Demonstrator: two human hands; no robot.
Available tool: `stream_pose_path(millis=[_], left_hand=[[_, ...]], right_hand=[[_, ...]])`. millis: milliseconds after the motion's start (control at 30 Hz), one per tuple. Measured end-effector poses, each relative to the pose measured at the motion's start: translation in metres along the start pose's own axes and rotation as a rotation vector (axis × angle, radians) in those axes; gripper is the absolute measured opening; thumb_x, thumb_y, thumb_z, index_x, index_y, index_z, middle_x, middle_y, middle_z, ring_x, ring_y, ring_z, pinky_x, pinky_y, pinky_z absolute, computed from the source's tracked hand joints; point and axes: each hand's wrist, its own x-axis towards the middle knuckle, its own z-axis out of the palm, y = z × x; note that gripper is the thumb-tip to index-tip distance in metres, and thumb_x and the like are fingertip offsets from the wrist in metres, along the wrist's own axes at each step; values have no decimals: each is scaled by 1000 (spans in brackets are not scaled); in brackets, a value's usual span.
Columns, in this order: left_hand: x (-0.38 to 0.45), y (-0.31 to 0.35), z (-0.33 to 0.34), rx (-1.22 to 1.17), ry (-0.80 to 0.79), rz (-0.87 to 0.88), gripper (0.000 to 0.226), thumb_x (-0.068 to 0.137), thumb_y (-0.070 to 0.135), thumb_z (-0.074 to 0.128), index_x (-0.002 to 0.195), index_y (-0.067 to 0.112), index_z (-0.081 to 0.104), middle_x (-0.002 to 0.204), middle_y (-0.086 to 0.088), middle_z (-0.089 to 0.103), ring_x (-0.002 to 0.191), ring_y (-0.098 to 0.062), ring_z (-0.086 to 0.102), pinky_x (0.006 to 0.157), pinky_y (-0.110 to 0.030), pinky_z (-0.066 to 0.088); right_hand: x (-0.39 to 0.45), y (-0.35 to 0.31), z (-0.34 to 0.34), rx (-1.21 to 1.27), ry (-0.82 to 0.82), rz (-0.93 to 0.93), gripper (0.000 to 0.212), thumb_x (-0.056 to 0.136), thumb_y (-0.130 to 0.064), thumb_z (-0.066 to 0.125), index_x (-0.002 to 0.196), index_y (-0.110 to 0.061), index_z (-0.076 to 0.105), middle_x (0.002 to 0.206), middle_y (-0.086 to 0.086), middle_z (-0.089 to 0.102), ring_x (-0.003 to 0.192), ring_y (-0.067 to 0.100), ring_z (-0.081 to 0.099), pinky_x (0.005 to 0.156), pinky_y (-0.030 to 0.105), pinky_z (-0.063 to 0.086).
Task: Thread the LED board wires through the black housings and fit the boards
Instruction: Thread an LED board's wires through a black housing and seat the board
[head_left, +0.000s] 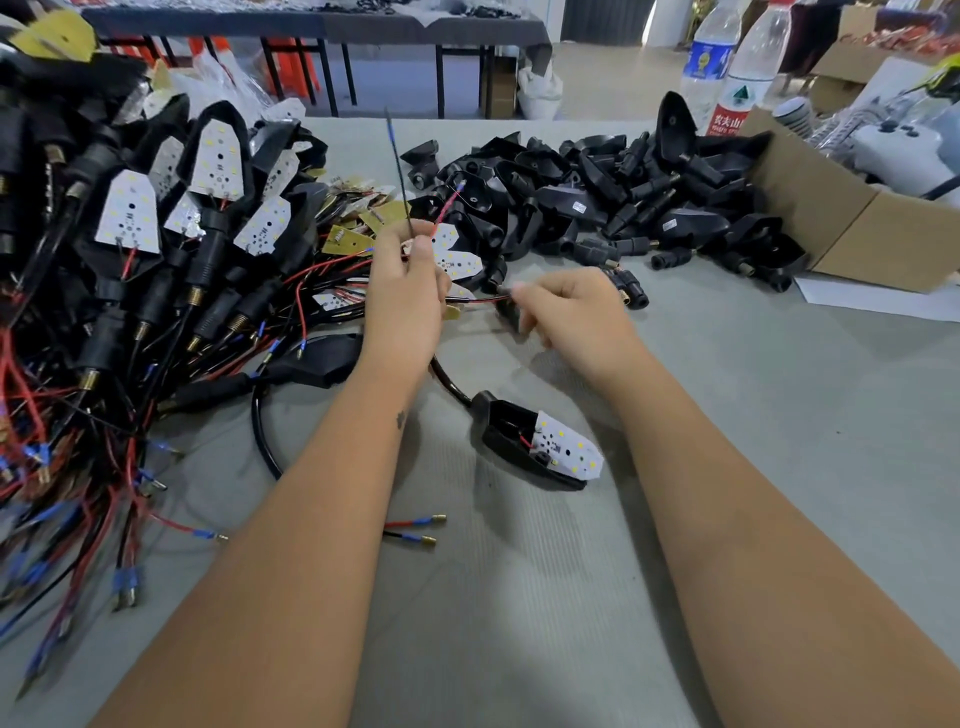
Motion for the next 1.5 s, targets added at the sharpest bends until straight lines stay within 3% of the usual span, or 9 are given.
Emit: stream_pose_path(millis=[167,367,600,700,933,1033,1267,1367,1500], left_hand=[[-3,-6,5,161,-57,16,23,102,12,36,89,25,50,64,4,57,44,-4,43,46,-21,35],[-2,-15,10,291,-39,31,26,99,6,44,83,25,50,84,6,67,49,3,55,62,-29,52],[-8,-6,15,92,-70,69,32,99,-3,38,93,24,53,86,-4,61,51,-3,58,51,-17,48],[-8,-7,16,156,-74,66,31,98,-1,39,96,24,56,83,1,60,60,-4,53,61,-21,43],[-9,-8,14,219,-117,-4,18,94,10,50,92,16,67,61,6,49,47,-5,34,44,-20,27],[-11,-8,13,200,-123,26,18,96,15,56,82,21,67,46,17,47,40,0,35,42,-13,27],[-10,-8,11,151,-148,26,17,92,17,64,76,23,67,48,16,47,43,0,35,43,-14,28],[-11,-8,13,143,-156,27,17,91,17,65,75,22,66,52,15,47,46,0,35,45,-15,29],[-12,-8,16,125,-146,21,19,91,16,66,73,22,67,67,3,56,65,-11,46,66,-27,39]], right_hand=[[8,16,-3,-264,266,108,20,85,-26,50,75,-12,61,69,-4,56,69,18,51,56,28,34],[13,23,-3,-374,162,121,32,82,-25,57,113,-30,64,118,2,56,109,23,53,71,28,37],[8,20,0,-366,166,84,18,78,-16,59,92,-22,51,94,-1,61,99,24,52,62,30,37],[6,15,1,-326,123,126,22,73,-22,58,93,-21,48,87,2,60,88,25,54,58,31,35],[5,11,4,-516,60,104,16,77,-25,51,91,-20,58,80,-6,61,86,25,56,92,40,39],[4,10,4,-270,168,129,12,80,-27,55,91,-22,54,76,-11,58,78,19,58,76,35,44],[10,4,2,1042,302,292,20,92,-3,61,106,-9,48,86,8,60,60,13,58,55,20,50],[11,5,6,1226,290,297,14,94,-1,58,96,-11,47,85,10,61,68,18,61,64,24,54],[13,2,13,1184,261,281,22,94,0,57,112,-8,46,95,14,64,74,22,64,72,29,55]])
